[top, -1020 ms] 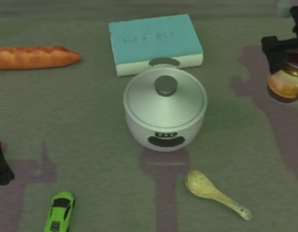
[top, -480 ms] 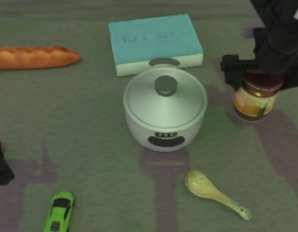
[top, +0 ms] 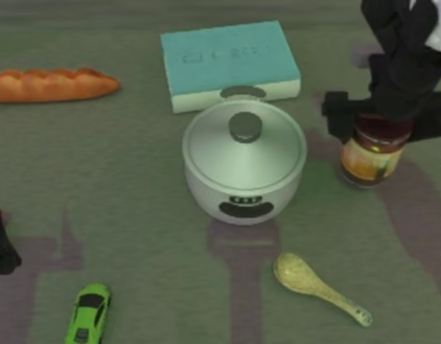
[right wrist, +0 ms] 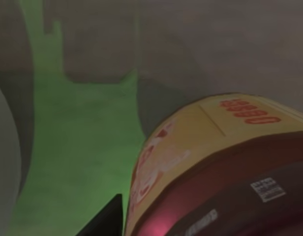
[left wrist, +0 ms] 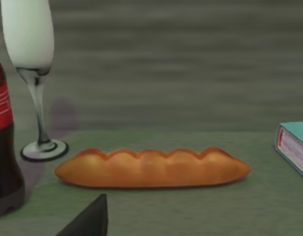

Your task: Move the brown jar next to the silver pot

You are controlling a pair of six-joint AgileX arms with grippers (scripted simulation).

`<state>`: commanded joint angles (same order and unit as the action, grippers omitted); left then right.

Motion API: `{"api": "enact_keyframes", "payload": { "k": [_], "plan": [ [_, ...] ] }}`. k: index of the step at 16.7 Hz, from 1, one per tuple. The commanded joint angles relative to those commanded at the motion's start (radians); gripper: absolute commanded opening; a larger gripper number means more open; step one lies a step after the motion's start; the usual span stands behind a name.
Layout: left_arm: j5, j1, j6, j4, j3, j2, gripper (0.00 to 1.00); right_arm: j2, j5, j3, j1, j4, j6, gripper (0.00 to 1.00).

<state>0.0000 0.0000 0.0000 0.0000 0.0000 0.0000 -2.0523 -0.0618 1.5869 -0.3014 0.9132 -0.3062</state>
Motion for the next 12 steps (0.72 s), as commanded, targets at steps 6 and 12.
{"api": "enact_keyframes", "payload": {
  "k": [6, 12],
  "plan": [
    [0.000, 0.000, 0.000, 0.000, 0.000, 0.000, 1.00, -0.029, -0.004, -0.051, 0.000, -0.079, 0.000, 0.00],
    [0.000, 0.000, 0.000, 0.000, 0.000, 0.000, 1.00, -0.029, -0.004, -0.051, 0.000, -0.079, 0.000, 0.38]
  ]
}}
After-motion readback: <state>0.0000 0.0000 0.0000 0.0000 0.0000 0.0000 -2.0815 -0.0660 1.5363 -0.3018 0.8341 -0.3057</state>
